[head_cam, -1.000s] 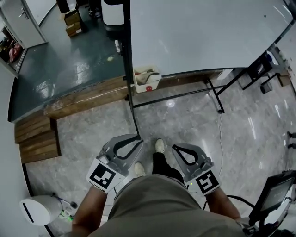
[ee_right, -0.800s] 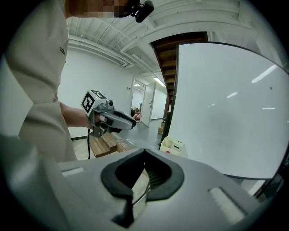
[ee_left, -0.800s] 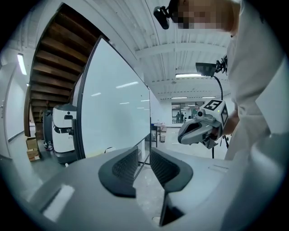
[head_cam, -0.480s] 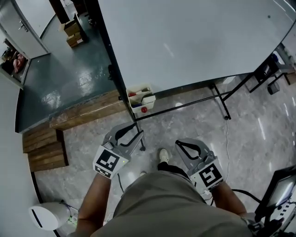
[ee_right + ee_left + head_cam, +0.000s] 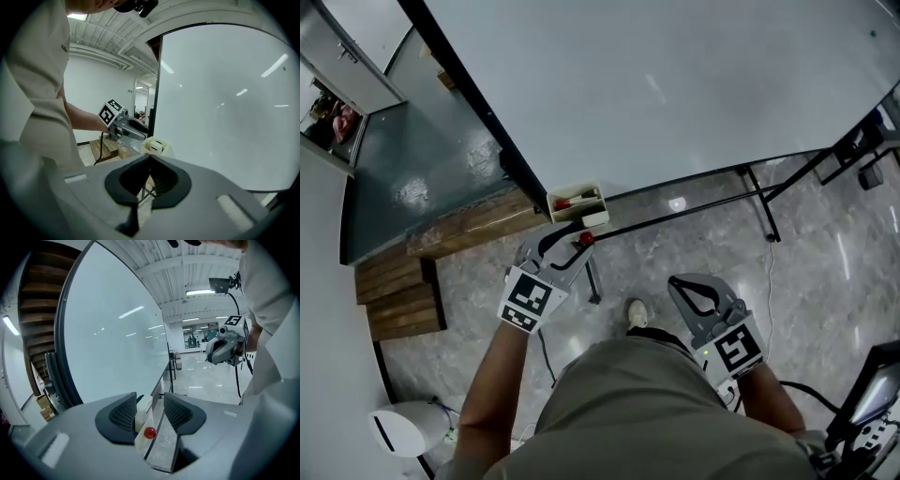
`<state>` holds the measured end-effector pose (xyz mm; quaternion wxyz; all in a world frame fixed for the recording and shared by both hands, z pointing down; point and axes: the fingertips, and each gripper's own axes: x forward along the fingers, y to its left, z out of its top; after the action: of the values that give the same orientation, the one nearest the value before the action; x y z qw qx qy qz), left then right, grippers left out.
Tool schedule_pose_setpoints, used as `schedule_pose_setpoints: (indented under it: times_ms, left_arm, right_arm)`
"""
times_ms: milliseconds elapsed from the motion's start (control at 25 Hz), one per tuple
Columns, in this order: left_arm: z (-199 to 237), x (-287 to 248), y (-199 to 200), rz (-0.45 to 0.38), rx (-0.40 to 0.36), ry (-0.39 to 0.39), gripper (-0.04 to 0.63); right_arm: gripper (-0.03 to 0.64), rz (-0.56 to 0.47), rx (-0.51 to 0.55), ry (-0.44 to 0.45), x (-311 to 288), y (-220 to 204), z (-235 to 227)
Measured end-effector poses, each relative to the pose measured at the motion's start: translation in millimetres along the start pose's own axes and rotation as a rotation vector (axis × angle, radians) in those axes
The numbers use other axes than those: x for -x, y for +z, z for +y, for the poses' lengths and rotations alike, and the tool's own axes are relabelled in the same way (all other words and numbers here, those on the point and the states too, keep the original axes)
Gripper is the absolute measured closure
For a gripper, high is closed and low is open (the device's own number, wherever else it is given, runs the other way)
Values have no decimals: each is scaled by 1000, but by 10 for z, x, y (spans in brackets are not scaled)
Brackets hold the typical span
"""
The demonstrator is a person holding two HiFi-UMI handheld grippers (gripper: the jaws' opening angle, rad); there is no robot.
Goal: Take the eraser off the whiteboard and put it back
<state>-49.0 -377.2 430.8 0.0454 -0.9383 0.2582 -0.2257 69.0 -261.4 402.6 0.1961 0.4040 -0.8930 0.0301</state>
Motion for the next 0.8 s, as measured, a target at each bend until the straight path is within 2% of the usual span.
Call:
schedule_pose_setpoints:
  times_ms: [480, 640, 800]
  left_arm:
    - [106, -589, -297, 161, -74, -62, 346]
    - [121, -687, -363, 203, -86, -83, 345]
    - [111, -750, -427, 256, -112, -104, 345]
  right_arm:
    - [614, -2, -42, -9, -39, -192, -477]
    - [614, -3, -22, -3, -40, -252, -597]
    - [614, -2, -70, -12, -44, -268, -665]
